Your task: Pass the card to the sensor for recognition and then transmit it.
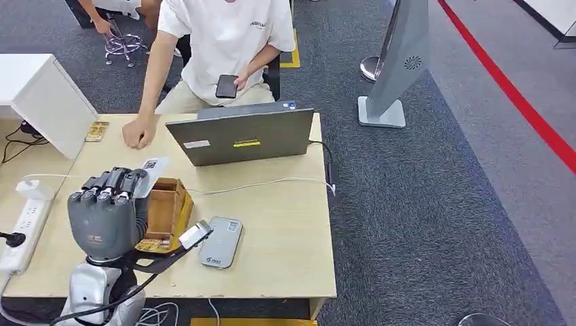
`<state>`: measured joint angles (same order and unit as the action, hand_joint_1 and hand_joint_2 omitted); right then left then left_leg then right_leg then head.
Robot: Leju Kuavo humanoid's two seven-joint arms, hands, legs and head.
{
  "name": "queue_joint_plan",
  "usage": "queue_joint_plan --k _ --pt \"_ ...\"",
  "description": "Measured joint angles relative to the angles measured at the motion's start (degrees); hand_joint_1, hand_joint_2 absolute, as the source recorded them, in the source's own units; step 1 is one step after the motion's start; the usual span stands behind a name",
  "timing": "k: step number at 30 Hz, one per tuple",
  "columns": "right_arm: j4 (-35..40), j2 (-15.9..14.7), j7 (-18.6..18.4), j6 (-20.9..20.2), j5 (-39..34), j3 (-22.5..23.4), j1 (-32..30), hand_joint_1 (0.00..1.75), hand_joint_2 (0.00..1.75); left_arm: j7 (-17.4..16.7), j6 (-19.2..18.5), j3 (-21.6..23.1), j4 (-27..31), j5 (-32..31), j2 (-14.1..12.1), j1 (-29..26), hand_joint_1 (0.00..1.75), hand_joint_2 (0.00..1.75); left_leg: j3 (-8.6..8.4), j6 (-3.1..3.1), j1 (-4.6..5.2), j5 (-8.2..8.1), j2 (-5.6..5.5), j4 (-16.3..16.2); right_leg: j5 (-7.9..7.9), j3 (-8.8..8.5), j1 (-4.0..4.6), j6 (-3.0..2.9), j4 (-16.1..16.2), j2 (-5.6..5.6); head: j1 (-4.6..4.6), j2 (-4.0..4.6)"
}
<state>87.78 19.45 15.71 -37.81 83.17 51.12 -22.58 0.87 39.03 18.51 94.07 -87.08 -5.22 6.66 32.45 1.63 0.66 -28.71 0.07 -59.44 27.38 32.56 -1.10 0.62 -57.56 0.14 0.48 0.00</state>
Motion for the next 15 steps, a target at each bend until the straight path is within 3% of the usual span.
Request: queue_joint_plan --k 2,7,15 --pt "0.11 0.0 -0.04 0.0 0.29 -0.37 -0.16 0.0 1.75 0.44 -0.81 0.85 -1.27 1.22 0.46 -0.96 1.75 1.75 0.01 0.0 0.01 0.0 -0.01 0.0 0.0 0.0 0.0 0.0 0.0 0.0 0.0 0.0" --pt "-0.24 0.0 2.3 0.09 4.37 -0.61 1.07 0.0 1.75 1.25 0.18 1.64 -11.46 1.75 2.78 -1.08 1.75 1.75 0.01 0.0 0.02 -0.01 0.0 0.0 0.0 0.01 -0.01 0.0 0.01 -0.01 0.0 0.0" --pt "-2.84 -0.98 2.89 0.98 5.88 -1.07 3.59 0.0 1.75 2.82 0.42 2.4 -24.92 -1.14 7.02 2.75 1.75 1.75 0.02 0.06 0.03 0.03 -0.01 -0.02 -0.06 -0.01 -0.02 0.07 0.01 0.01 0.0 0.0"
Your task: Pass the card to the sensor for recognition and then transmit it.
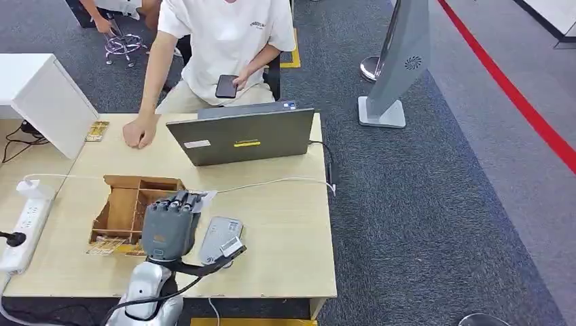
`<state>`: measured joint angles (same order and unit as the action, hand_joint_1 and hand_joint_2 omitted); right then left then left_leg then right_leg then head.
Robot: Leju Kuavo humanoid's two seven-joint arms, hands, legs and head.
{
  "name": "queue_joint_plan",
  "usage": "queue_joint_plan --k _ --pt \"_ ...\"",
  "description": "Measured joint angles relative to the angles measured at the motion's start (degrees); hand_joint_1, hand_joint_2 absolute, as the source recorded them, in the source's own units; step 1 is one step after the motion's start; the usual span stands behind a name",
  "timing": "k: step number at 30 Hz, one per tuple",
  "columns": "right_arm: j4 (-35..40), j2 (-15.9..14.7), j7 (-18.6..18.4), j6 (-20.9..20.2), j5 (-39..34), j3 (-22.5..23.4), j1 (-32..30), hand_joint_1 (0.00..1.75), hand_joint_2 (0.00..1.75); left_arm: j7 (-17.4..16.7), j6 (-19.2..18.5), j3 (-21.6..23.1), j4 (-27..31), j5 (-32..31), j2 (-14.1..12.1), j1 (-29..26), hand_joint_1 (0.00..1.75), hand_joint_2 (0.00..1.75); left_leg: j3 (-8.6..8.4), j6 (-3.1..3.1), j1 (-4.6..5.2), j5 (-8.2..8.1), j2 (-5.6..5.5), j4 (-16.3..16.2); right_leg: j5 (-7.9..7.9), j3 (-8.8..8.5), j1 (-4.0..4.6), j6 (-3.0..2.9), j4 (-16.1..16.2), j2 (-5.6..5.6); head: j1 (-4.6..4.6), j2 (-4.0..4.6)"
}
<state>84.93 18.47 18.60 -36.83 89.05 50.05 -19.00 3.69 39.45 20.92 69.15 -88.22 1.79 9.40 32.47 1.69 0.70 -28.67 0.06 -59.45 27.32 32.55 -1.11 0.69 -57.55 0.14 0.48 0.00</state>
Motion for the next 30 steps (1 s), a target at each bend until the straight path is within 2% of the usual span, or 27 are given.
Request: queue_joint_plan --k 5,11,19,25,30 --pt "-1.77 -1.33 -0.46 0.11 -0.46 -1.05 0.75 0.0 1.75 0.15 0.0 0.24 -4.3 -0.59 1.75 0.56 1.75 1.75 0.01 0.0 0.0 0.0 0.0 0.0 0.01 0.01 0.0 0.0 0.0 -0.01 -0.02 0.0" --pt "-3.52 -3.51 -2.34 0.48 -3.32 -3.08 0.94 0.0 1.75 0.33 0.02 0.33 -8.23 0.2 2.38 0.58 1.75 1.75 0.01 0.0 -0.01 0.0 0.0 0.01 0.01 0.02 0.01 0.0 0.0 0.0 -0.02 0.0" --pt "-3.89 -4.44 -5.4 0.94 -7.45 -5.97 -0.64 0.0 1.75 -5.81 0.04 0.33 -16.73 -1.35 3.3 1.57 1.75 1.75 0.01 0.0 -0.01 0.0 -0.01 0.01 0.01 0.02 0.01 0.0 0.0 0.02 0.0 0.0" --pt "-3.71 -4.44 -6.38 1.07 -8.39 -7.21 -1.44 0.0 1.75 -8.29 -0.24 0.33 -21.26 -1.55 3.84 3.14 1.75 1.75 0.03 0.0 -0.01 0.0 -0.01 0.01 0.01 0.02 0.01 0.0 0.0 0.02 -0.02 0.0" --pt "-3.69 -4.46 -7.08 1.2 -8.68 -7.93 -1.53 0.0 1.75 -9.05 -0.7 0.33 -23.27 -1.55 4.08 4.05 1.75 1.75 0.02 0.0 -0.01 0.0 -0.03 0.01 0.01 0.02 0.01 0.0 0.0 0.04 -0.02 0.0"
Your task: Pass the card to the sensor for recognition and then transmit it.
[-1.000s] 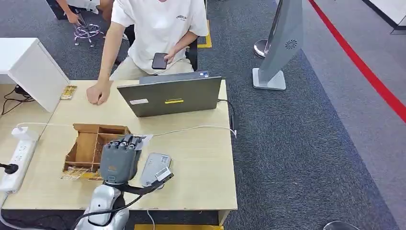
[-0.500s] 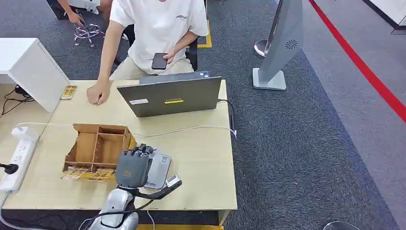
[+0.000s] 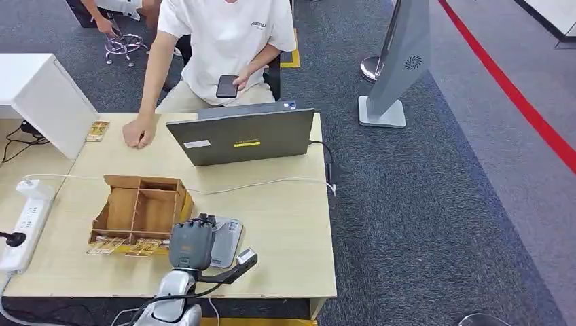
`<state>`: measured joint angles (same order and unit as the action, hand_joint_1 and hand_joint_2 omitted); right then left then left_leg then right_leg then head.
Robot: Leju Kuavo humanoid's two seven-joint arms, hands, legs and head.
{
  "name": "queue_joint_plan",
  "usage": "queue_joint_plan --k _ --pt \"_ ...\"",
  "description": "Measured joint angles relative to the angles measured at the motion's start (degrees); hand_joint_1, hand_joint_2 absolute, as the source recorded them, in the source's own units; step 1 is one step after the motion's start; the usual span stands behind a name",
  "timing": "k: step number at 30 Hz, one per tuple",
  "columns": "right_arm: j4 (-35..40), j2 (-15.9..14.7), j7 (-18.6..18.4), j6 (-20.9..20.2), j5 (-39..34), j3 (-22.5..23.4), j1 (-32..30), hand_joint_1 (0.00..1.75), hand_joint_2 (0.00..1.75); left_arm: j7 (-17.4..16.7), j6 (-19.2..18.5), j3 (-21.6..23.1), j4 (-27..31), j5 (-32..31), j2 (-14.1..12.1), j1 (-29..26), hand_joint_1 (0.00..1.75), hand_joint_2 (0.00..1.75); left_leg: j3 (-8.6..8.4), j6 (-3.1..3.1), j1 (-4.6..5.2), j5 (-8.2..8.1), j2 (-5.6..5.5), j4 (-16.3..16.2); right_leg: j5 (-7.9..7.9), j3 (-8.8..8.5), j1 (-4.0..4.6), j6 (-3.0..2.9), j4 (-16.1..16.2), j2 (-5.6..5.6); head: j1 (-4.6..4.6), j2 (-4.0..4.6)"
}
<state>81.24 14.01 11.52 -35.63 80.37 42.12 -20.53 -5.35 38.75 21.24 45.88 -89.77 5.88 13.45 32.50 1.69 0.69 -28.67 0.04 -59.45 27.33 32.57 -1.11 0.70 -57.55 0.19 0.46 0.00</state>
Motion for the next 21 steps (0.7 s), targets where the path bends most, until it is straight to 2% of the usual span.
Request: queue_joint_plan --k 5,9,13,17,21 --pt "0.0 -0.41 -0.59 0.28 -1.22 -0.94 -0.33 0.0 1.75 0.0 0.72 0.0 0.06 -0.07 -0.11 0.46 1.75 1.75 0.0 0.0 0.0 0.0 0.0 0.0 0.0 0.0 0.0 0.0 0.0 0.01 0.0 0.0" --pt "0.04 -0.94 -1.62 0.81 -2.95 -2.07 -0.97 0.0 1.75 0.15 0.83 0.0 3.59 -0.07 -0.96 0.57 1.75 1.75 0.01 0.0 -0.01 0.0 0.0 0.0 0.0 0.0 0.01 0.0 0.0 0.0 0.0 0.0" --pt "0.09 -1.73 -2.87 1.05 -4.88 -3.61 -1.84 0.0 1.75 -1.62 0.87 0.0 12.01 -0.11 -3.52 1.46 1.75 1.75 0.0 -0.02 -0.03 0.01 -0.02 0.0 0.0 0.0 0.02 0.0 -0.01 0.02 0.0 0.0" --pt "0.09 -2.73 -4.35 1.84 -7.04 -5.53 -2.48 0.0 1.75 -5.79 0.85 1.9 20.64 -0.13 -7.66 5.07 1.75 1.75 0.01 -0.07 -0.06 0.08 -0.03 0.0 -0.02 0.01 0.04 -0.02 -0.02 0.04 0.0 0.0" --pt "0.02 -3.65 -5.42 2.29 -8.37 -7.21 -2.59 0.0 1.75 -7.93 -2.24 3.54 26.49 -0.17 -10.82 11.01 1.75 1.75 0.02 -0.07 -0.06 0.14 -0.06 0.0 -0.08 0.0 0.04 0.02 -0.03 0.06 0.02 0.0"
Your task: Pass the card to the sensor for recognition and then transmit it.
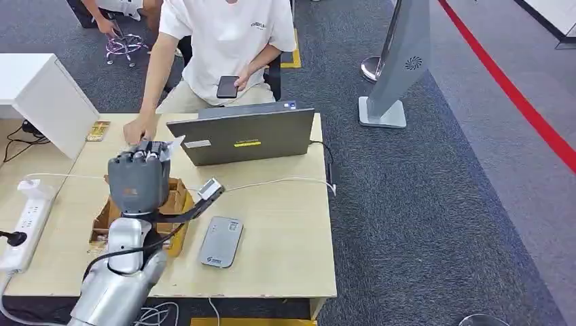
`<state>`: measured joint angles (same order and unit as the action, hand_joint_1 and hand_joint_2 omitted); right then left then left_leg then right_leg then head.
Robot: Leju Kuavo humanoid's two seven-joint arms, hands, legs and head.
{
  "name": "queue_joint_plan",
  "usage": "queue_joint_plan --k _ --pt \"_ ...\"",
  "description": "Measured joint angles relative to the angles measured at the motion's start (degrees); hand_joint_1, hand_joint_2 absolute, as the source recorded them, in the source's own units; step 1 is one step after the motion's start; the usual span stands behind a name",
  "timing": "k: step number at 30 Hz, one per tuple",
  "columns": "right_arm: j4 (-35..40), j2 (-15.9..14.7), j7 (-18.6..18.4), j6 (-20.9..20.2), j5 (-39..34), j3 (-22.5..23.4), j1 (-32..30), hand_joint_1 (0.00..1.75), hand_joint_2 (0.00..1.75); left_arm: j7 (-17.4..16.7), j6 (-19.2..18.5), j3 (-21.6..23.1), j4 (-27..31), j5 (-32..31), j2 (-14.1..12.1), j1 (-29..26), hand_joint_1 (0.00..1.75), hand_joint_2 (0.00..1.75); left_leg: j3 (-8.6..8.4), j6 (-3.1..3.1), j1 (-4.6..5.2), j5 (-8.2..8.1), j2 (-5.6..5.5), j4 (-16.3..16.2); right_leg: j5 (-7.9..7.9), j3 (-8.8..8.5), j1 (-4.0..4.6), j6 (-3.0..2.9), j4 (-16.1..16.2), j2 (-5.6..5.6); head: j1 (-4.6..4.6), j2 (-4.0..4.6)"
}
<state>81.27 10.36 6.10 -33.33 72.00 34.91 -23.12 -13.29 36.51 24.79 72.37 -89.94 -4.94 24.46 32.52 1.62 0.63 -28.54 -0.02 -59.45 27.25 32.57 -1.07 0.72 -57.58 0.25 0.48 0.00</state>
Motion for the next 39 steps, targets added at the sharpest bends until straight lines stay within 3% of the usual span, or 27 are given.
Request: queue_joint_plan --k 5,10,14,20,34,35,39 --pt "-0.97 -2.23 -2.04 1.51 -3.79 -3.09 0.15 0.0 1.75 -2.94 -5.41 2.1 1.02 -0.02 -3.48 10.79 1.75 1.75 0.05 0.01 0.0 0.09 0.01 -0.01 -0.13 0.03 0.0 -0.07 0.0 -0.02 -0.04 0.0" --pt "-4.03 -6.67 -5.21 3.85 -10.28 -8.38 1.26 0.0 1.75 -2.74 -5.64 2.66 -7.84 0.0 -5.2 23.12 1.75 1.75 0.04 -0.01 0.02 0.22 0.04 -0.02 -0.23 0.04 -0.01 -0.04 0.0 -0.05 -0.02 0.0" --pt "-5.88 -9.47 -6.95 4.88 -13.86 -12.29 1.56 0.0 1.75 -2.17 -5.69 2.64 -14.28 0.07 -5.68 28.25 1.75 1.75 0.05 -0.02 0.01 0.23 0.03 -0.02 -0.24 0.04 -0.01 -0.02 0.0 -0.04 -0.02 0.0" --pt "-7.54 -12.15 -8.77 5.88 -17.14 -15.9 1.74 0.0 1.75 -1.69 -5.8 2.64 -18.69 0.07 -5.77 30.48 1.75 1.75 0.06 -0.03 0.01 0.23 0.02 -0.02 -0.24 0.05 -0.01 -0.03 0.0 -0.04 -0.02 0.0" --pt "-9.01 -16.7 -12.18 8.59 -23.72 -22.76 1.52 0.0 1.75 -1.42 -4.6 2.27 -22.58 0.09 -5.88 30.43 1.75 1.75 0.08 -0.03 0.02 0.23 0.02 -0.02 -0.24 0.07 -0.01 -0.03 0.0 -0.04 0.02 0.0" --pt "-9.11 -16.91 -12.35 8.79 -24.0 -23.13 1.53 0.0 1.75 -1.23 -4.62 2.16 -22.71 0.09 -5.88 30.39 0.0 1.75 0.08 -0.03 0.01 0.23 0.02 -0.02 -0.24 0.07 -0.01 -0.03 0.0 -0.04 -0.02 0.0" --pt "-9.23 -17.64 -12.94 9.12 -25.07 -24.26 1.49 0.0 1.75 -0.77 -4.6 1.81 -23.17 0.09 -5.85 30.19 0.0 1.75 0.08 -0.03 0.01 0.23 0.01 -0.02 -0.24 0.07 -0.01 -0.03 0.0 -0.04 -0.02 0.0"
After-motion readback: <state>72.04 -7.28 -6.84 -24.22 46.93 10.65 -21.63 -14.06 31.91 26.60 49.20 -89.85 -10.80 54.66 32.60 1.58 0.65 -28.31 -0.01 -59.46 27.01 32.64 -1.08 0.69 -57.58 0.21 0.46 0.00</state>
